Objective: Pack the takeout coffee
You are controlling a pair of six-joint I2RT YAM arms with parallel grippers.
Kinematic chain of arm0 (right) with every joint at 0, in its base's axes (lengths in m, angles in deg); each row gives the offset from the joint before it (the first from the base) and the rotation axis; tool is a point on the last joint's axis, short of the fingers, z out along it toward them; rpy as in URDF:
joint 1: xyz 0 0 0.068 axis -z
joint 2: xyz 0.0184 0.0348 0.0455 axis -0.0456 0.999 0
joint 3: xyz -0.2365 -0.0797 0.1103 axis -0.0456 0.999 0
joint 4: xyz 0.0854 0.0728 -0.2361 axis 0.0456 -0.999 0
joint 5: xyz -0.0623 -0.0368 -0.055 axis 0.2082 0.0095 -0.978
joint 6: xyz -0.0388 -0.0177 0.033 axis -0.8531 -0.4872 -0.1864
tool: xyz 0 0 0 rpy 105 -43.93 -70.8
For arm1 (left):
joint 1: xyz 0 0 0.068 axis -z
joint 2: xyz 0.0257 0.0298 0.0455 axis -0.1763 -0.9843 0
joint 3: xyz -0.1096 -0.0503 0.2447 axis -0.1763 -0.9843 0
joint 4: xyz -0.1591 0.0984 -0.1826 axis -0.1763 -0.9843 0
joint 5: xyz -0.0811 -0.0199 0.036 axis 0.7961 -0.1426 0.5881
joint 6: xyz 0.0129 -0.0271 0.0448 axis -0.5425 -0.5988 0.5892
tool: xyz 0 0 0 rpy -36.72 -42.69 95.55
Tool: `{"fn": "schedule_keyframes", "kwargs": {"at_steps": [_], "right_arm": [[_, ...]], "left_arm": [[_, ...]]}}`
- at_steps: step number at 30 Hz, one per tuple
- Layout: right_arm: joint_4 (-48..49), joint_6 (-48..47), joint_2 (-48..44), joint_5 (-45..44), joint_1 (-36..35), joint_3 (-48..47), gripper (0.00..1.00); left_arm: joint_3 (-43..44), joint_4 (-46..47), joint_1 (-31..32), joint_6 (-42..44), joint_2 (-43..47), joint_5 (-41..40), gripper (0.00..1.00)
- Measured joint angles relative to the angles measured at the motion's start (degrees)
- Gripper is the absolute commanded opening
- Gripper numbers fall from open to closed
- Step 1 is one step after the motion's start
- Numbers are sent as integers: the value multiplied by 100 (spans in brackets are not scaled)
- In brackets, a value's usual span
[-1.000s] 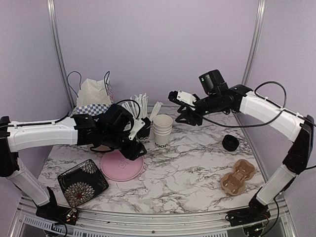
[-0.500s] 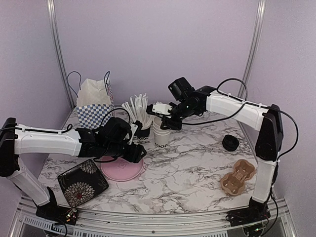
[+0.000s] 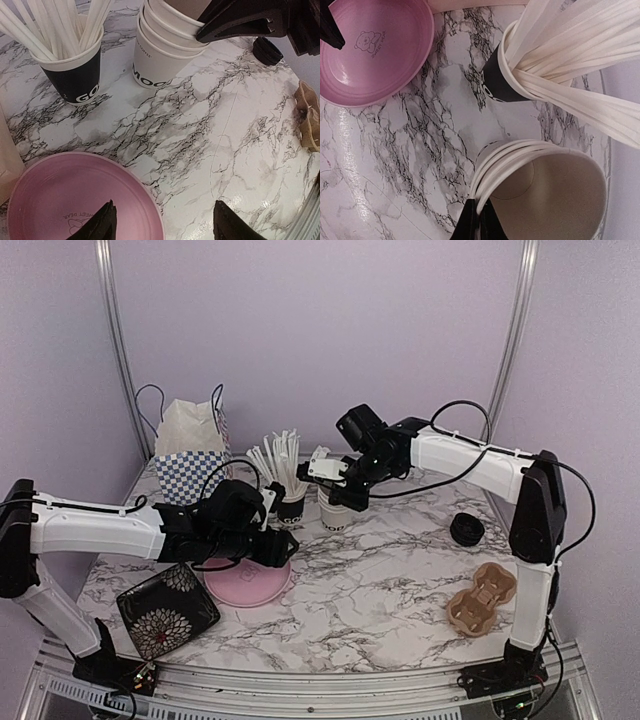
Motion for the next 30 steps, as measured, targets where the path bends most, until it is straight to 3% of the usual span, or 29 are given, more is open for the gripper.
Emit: {"fn": "schedule_keyframes", "kwargs": {"at_steps": [11,23,30], "right_arm": [[-332,85,-2,61,140,-219,0],[-815,588,13,284,1025,-579,0],[-1014,772,140,304,1034,-730,8]], "left_arm": [[0,363,2,-31,-17,168,67],[214,538,2,-11,-479,481,66],[282,610,28,-9,-479,566,66]]}}
